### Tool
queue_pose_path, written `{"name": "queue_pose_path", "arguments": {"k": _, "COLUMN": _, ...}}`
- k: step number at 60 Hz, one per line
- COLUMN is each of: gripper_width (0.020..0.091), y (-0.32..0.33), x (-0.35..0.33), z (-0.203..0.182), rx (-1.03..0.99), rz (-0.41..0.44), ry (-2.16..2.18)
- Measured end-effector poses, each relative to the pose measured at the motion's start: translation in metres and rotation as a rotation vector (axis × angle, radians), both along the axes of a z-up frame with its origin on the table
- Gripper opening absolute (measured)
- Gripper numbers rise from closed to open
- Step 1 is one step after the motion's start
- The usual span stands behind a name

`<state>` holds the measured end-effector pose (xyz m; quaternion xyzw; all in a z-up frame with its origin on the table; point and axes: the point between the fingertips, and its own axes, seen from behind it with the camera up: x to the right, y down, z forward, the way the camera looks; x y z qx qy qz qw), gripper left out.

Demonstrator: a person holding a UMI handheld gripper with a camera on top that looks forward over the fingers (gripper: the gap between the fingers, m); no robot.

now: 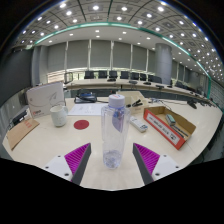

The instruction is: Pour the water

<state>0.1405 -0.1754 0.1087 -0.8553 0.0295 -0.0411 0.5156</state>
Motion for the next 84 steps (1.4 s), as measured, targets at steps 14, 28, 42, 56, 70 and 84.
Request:
{"name": "queue_pose_path", "arguments": {"k": 14, "gripper_width": 0.0766, "y": 0.055, "x": 0.015, "z": -0.031, "rx": 0.069, "rz": 0.050, "ry": -0.023}}
{"name": "queue_pose_path", "arguments": {"k": 28, "gripper_width": 0.0460, "y": 0.072, "x": 0.009, "z": -0.031, "rx": 0.110, "rz": 0.071, "ry": 0.020}}
{"name": "queue_pose_path", "arguments": {"k": 42, "gripper_width": 0.0340, "y": 0.073, "x": 0.016, "z": -0.029, "rx": 0.072, "rz": 0.039, "ry": 0.036}}
{"name": "queue_pose_path", "arguments": {"k": 56, "gripper_width": 0.0340, "y": 0.099, "x": 0.017, "z": 0.004, "rx": 0.059, "rz": 0.031, "ry": -0.104}}
{"name": "queue_pose_path", "arguments": {"k": 70, "gripper_width": 0.0341, "y": 0.162, "x": -0.010, "z": 0.069, "rx": 0.071, "rz": 0.054, "ry": -0.452}}
{"name": "queue_pose_path", "arguments": {"k": 84, "gripper_width": 0.0340, "y": 0.236, "x": -0.074, "z": 0.122, "rx": 0.042, "rz": 0.144, "ry": -1.004}}
